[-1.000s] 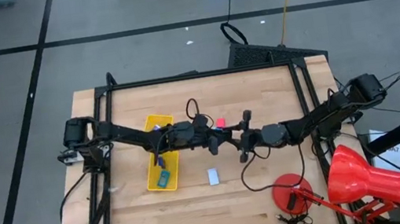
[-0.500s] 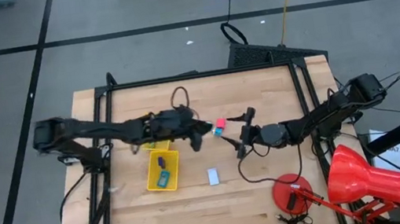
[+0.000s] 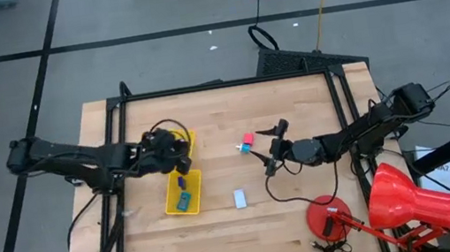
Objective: Pick & Place Office items
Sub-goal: Put the black adapter into the top yellow basket
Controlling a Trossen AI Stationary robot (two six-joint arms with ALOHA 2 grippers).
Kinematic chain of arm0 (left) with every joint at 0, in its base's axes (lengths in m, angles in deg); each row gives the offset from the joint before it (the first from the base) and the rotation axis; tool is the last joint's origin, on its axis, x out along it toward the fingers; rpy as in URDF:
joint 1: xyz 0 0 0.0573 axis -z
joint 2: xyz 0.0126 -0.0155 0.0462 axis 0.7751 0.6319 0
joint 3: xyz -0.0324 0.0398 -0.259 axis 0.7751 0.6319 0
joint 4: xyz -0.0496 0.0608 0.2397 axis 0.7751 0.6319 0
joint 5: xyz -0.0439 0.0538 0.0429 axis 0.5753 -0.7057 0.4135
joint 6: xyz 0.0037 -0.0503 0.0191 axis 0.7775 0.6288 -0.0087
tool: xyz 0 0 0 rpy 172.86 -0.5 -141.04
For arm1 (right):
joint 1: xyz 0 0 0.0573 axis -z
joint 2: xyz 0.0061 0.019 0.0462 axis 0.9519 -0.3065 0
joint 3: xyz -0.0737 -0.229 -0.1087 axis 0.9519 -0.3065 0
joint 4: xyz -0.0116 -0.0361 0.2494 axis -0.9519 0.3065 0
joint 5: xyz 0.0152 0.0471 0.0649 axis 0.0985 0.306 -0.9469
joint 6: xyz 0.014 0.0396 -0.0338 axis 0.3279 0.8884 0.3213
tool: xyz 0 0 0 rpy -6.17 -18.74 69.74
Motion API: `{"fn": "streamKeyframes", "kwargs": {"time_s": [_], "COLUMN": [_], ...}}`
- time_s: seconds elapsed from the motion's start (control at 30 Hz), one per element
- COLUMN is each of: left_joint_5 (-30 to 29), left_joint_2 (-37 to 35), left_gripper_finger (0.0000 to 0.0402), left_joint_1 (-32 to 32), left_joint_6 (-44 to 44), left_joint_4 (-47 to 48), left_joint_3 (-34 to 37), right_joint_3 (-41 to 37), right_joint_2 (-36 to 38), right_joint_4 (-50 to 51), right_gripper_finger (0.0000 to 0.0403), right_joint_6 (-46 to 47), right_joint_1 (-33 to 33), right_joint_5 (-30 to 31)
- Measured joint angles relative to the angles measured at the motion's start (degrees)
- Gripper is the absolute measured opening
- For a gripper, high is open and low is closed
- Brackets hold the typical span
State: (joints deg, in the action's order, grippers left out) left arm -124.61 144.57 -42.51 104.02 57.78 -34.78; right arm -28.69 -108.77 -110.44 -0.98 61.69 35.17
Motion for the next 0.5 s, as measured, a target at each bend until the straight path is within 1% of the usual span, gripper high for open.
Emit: {"fn": "streamKeyframes", "kwargs": {"time_s": [0.1, 0.23, 0.37, 0.5], "left_joint_5": [1.3, 5.7, 8.2, 9.3], "left_joint_2": [-4.0, -7.4, -7.9, -7.0], "left_gripper_finger": [0.0150, 0.0150, 0.0150, 0.0150], "left_joint_1": [0.6, -0.1, -1.5, -2.9], "left_joint_6": [4.5, 11.3, 17.7, 19.3], "left_joint_4": [-0.5, -1.1, -1.5, -2.7], "left_joint_3": [6.0, 13.3, 18.0, 20.1], "right_joint_3": [0.0, 0.0, 0.0, 0.0], "right_joint_2": [0.0, 0.0, 0.0, 0.0], "right_joint_4": [0.0, 0.0, 0.0, -0.3], "right_gripper_finger": [0.0289, 0.0285, 0.0285, 0.0285], "right_joint_6": [0.3, 1.2, 1.3, 1.3], "right_joint_1": [0.0, 0.0, 0.0, 0.0], "right_joint_5": [-0.1, -0.2, -0.2, -0.2]}}
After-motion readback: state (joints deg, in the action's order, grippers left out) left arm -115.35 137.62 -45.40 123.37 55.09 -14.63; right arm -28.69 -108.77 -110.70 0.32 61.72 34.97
